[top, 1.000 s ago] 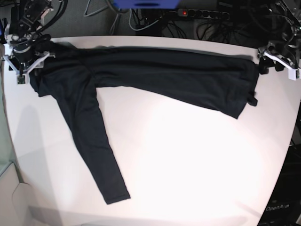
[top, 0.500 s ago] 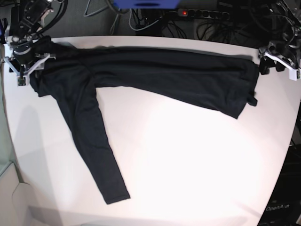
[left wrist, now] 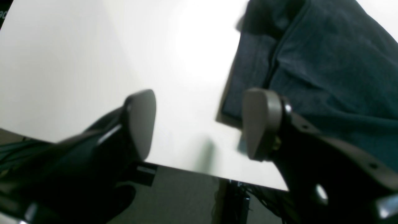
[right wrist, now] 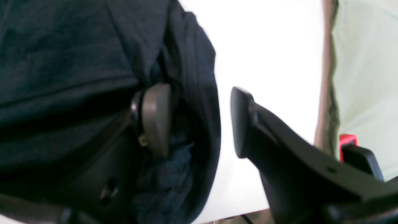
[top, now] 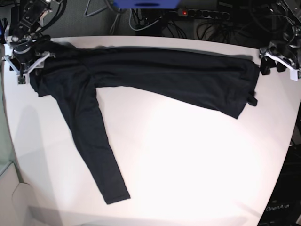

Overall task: Fold the T-shirt properly
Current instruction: 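Lower the folded edge onto the table and open both grippers, then move the right gripper to the sleeve's shoulder end and grasp it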

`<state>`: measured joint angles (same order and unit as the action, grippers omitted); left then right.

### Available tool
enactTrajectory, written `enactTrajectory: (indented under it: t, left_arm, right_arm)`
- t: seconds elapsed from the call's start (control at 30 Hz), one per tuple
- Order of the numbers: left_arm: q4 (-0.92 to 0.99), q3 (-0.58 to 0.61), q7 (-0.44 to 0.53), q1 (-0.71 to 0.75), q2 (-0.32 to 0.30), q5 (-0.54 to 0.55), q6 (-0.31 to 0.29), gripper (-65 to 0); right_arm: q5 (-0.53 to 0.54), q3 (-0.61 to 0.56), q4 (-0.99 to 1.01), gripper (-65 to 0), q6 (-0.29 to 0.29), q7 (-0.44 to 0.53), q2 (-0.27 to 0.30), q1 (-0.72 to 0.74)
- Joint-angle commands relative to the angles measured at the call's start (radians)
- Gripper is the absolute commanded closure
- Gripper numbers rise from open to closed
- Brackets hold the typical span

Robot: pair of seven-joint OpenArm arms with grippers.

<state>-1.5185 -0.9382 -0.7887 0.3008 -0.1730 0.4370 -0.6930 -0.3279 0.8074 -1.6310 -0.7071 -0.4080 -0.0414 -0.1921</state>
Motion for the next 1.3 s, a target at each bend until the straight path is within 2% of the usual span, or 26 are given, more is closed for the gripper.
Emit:
enactTrajectory:
  t: [0.0,0.53,0.73,1.0,1.27]
  left_arm:
    - [-0.018,-0.006,0.022,-0.002,-0.033,0.015,-0.005,-42.0]
    - [-0.02,-0.034,0.024,-0.01,-0.038,0.018,-0.005,-42.0]
    - [-0.095,-0.034,0.018,-0.013,-0.036,0.018,-0.005,-42.0]
    - [-0.178,-0.034,0.015,-0.033,-0.027,0.018,-0.005,-42.0]
    - [-0.184,-0.058,0.015,-0.055,-0.029,0.019,-0.005,-42.0]
  right_arm:
    - [0.011,0.002,-0.016,-31.4,0.009,0.016,0.011,0.007]
    - [0.011,0.0,-0.025,-31.4,0.009,0.016,0.013,0.021]
    - [0.011,0.0,-0.025,-31.5,0.009,0.017,0.013,0.039]
    - [0.011,0.0,-0.025,-31.5,0.009,0.016,0.041,0.07]
    - [0.009,0.0,-0.025,-31.5,0.009,0.014,0.054,0.116]
